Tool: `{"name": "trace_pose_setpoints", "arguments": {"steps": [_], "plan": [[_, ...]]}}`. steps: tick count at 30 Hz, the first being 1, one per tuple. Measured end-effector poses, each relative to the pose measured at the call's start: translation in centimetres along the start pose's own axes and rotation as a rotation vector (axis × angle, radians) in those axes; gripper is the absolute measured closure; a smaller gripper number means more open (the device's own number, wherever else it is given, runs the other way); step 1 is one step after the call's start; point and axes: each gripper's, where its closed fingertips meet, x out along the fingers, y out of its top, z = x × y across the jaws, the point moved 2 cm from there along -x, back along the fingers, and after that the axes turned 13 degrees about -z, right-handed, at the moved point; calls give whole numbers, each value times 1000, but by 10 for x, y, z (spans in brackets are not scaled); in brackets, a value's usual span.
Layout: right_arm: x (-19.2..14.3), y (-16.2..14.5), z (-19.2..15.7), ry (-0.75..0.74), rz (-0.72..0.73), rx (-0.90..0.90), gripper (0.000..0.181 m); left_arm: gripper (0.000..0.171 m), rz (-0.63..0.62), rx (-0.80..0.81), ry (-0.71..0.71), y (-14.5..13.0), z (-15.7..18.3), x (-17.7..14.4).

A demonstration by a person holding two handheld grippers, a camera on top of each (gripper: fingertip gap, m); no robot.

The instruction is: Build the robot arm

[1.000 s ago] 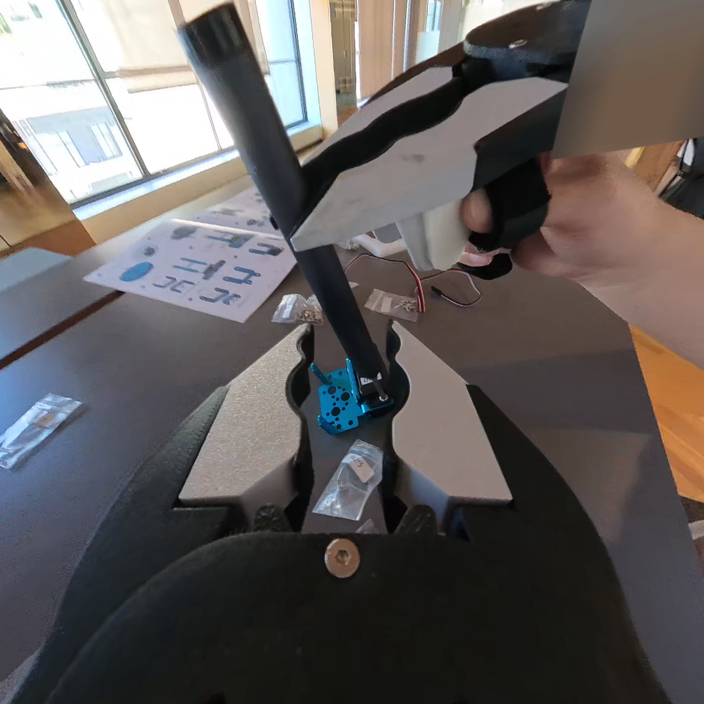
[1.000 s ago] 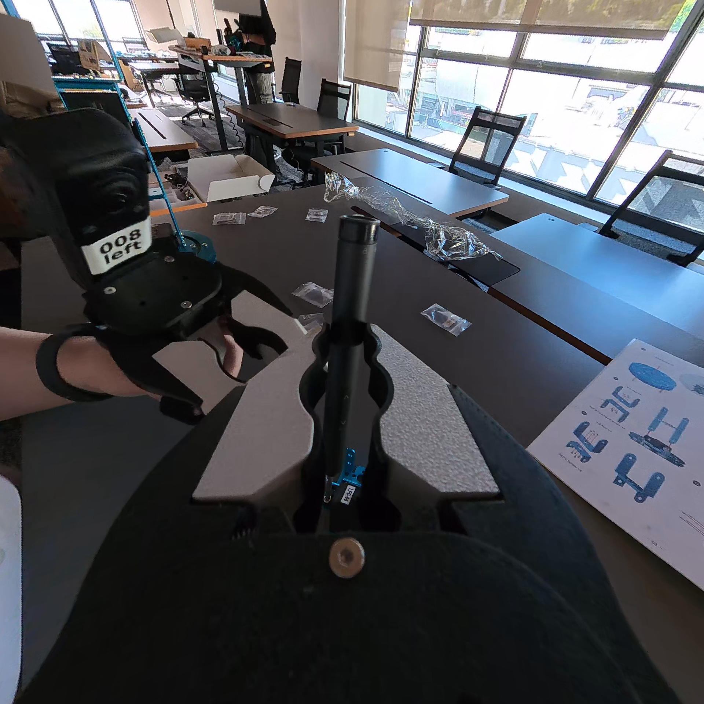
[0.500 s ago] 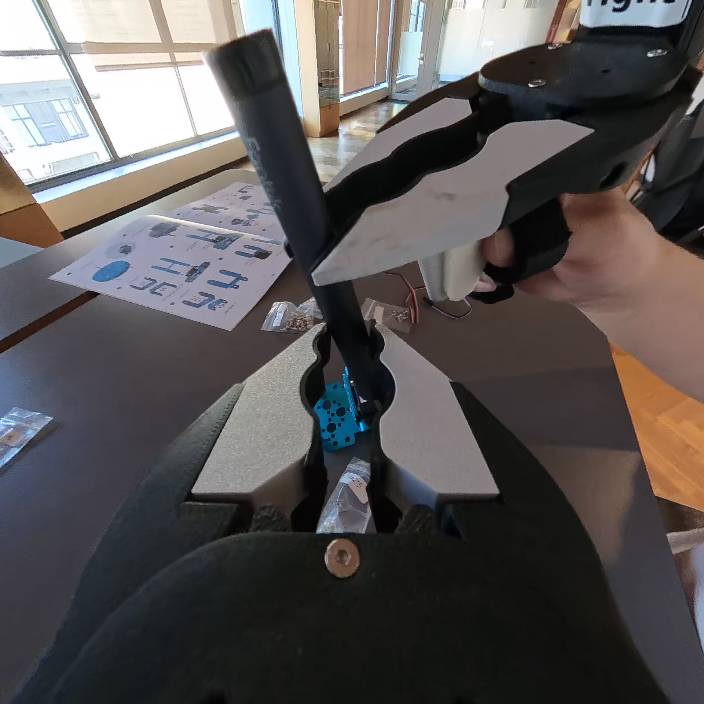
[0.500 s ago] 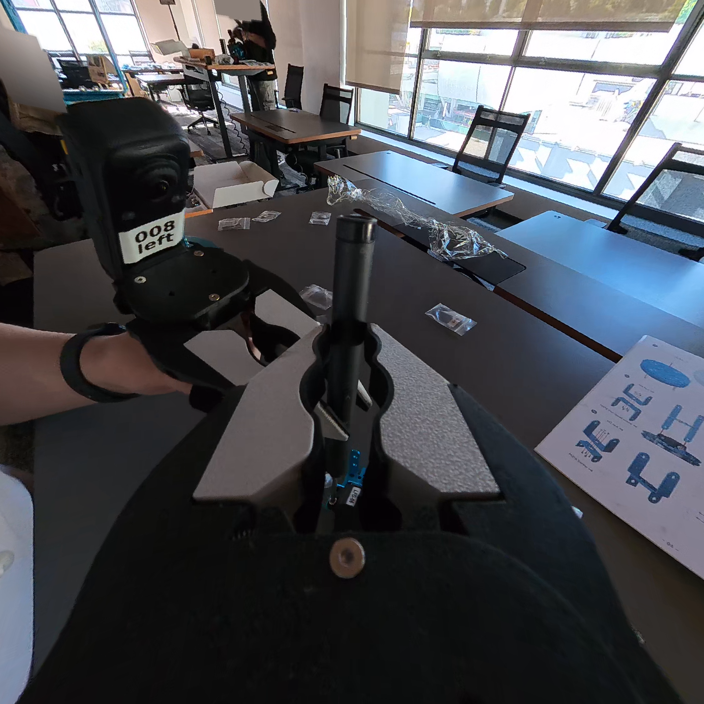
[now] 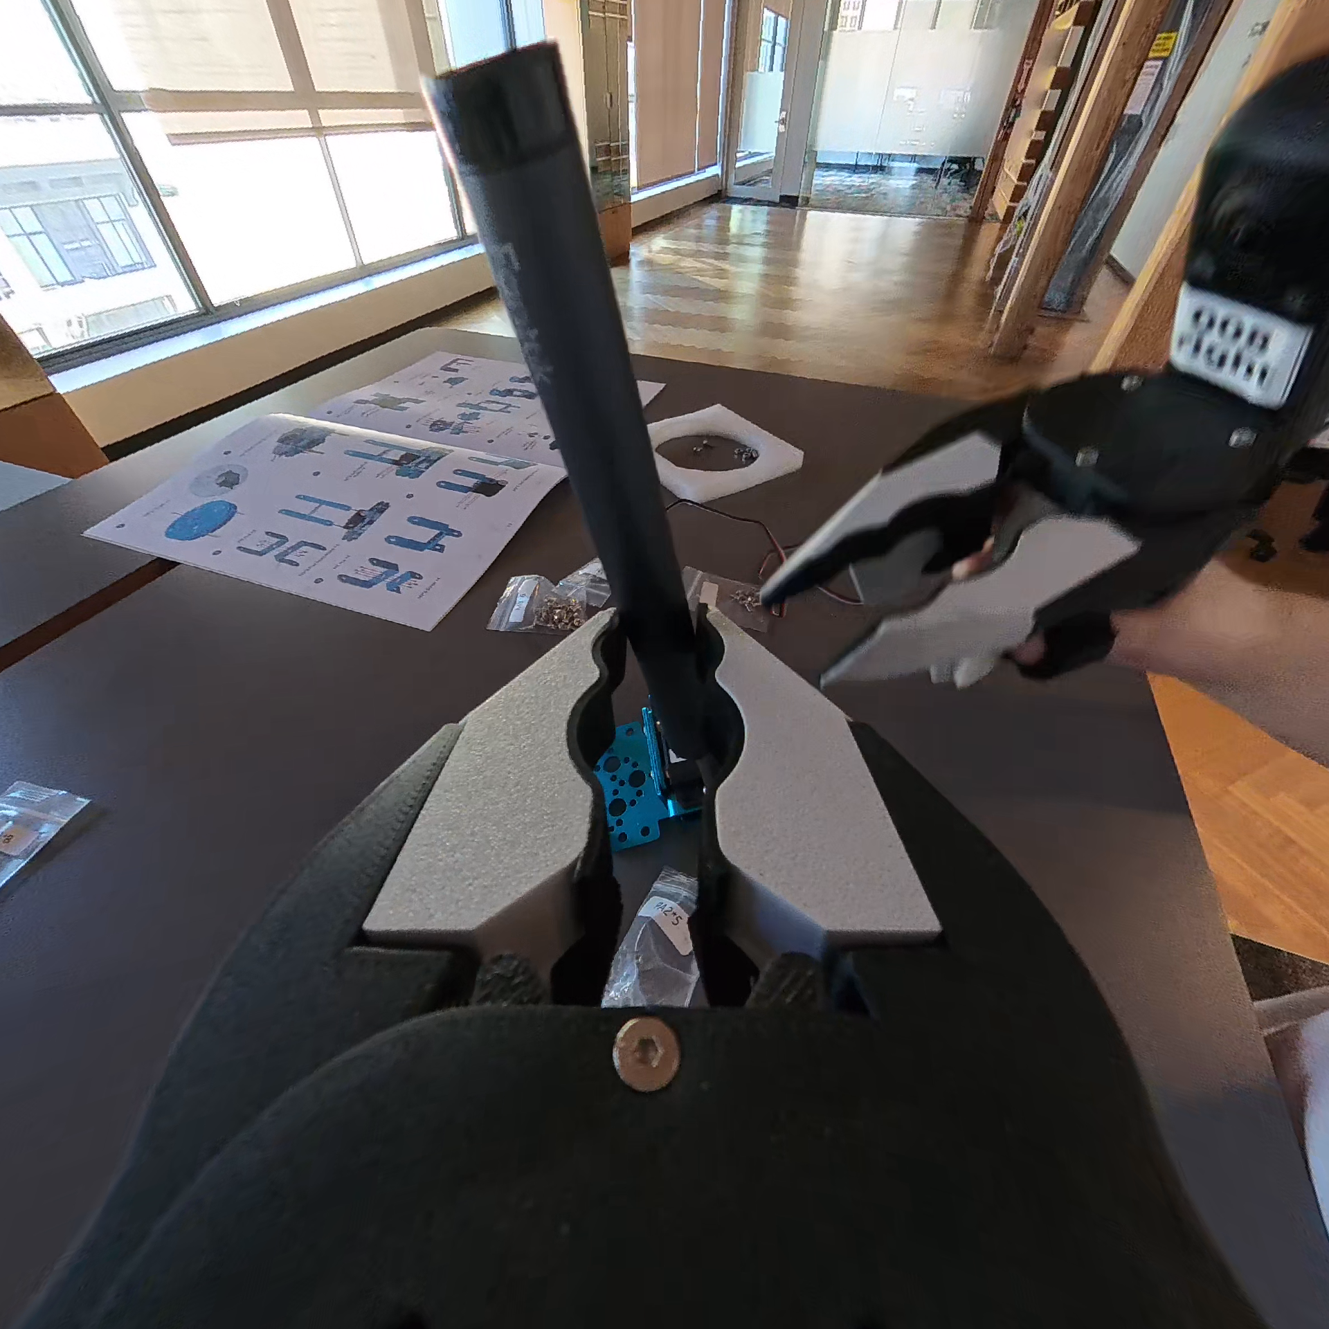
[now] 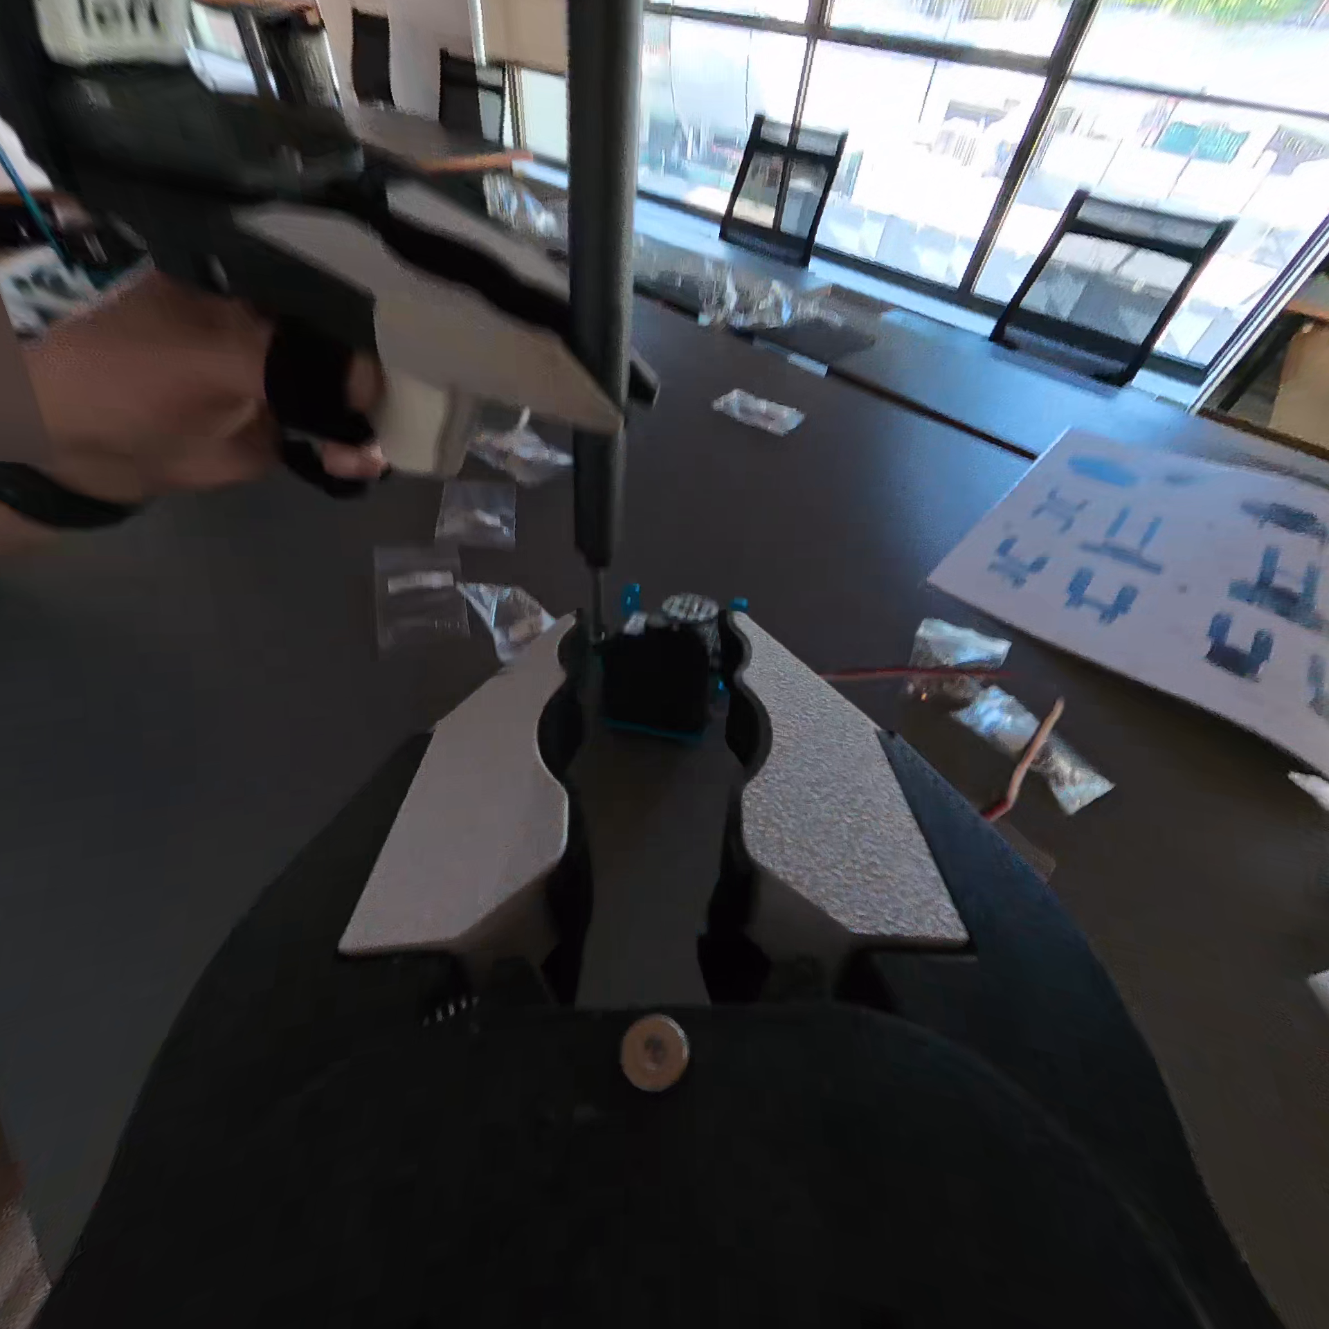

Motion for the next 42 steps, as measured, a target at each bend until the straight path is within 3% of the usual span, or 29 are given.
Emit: {"name": "trace_pose_setpoints", "arguments": {"steps": [2, 4, 7, 10, 14, 18, 24, 42], "plan": [[10, -16, -6, -26, -51, -46, 139, 153, 0, 2, -2, 0, 1, 0], [16, -13, -15, -28, -28, -123, 139, 153, -2, 12, 3, 0, 2, 0], [20, -2, -29, -57, 13, -290, 155, 153, -3, 16, 7, 0, 3, -1], [38, -11, -29, -108, -97, -384, 155, 153, -3, 15, 8, 0, 3, -1], [46, -5, -28, -124, -80, -305, 172, 153, 0, 13, 11, 0, 4, -2], [53, -9, -23, -87, -118, -184, 176, 154, 1, 10, 14, 0, 2, -2], [57, -12, -22, -41, -129, -86, 176, 154, 6, -4, 7, 0, 2, -2], [59, -10, -20, -7, -209, -44, 176, 155, 30, -23, 25, 2, 2, -4]]}}
